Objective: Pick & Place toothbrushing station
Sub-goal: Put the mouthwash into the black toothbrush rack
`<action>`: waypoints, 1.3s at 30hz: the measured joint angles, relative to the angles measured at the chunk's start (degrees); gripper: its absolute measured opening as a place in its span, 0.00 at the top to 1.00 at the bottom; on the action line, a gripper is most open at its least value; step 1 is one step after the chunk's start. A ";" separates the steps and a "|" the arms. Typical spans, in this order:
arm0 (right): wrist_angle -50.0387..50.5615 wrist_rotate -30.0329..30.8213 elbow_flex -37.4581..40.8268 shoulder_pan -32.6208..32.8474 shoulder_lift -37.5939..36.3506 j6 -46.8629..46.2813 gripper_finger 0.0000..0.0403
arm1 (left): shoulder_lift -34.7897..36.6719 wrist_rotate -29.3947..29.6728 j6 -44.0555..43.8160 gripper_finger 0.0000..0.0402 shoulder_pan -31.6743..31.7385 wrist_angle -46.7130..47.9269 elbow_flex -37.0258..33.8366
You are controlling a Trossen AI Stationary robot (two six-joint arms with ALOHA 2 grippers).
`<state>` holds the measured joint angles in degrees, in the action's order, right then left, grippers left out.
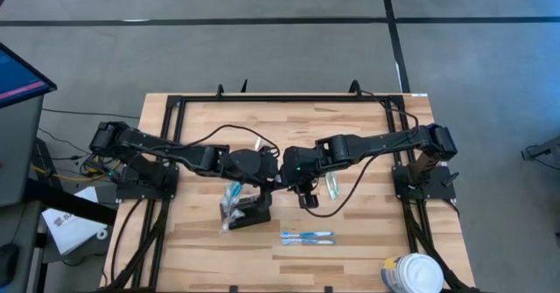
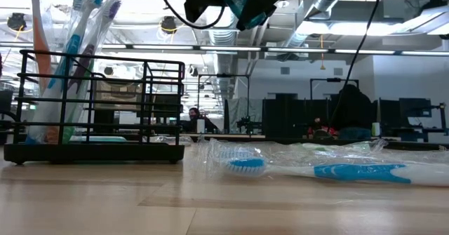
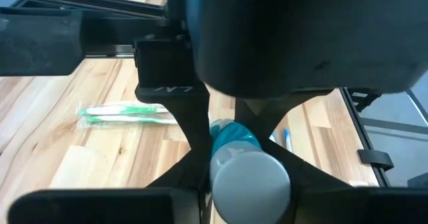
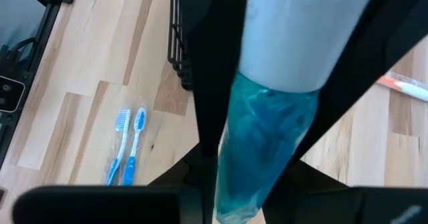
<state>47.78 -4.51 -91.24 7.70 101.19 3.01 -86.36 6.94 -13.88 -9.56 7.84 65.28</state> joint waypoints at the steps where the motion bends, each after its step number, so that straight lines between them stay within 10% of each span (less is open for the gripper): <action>1: -0.18 0.00 0.00 0.00 0.00 0.09 0.80 | 0.29 -0.10 -0.01 0.80 0.00 0.25 0.00; 17: 3.87 0.40 0.00 -0.55 -2.43 0.54 0.53 | 2.88 -1.42 -0.10 0.78 -0.15 5.52 0.09; 39: 7.50 1.53 0.02 -1.09 -6.58 -1.58 0.62 | 3.56 -8.39 -0.73 0.77 -1.75 15.90 0.04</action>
<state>55.29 -2.98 -91.22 6.61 94.61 1.43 -82.81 -1.45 -14.61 -11.32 23.74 65.32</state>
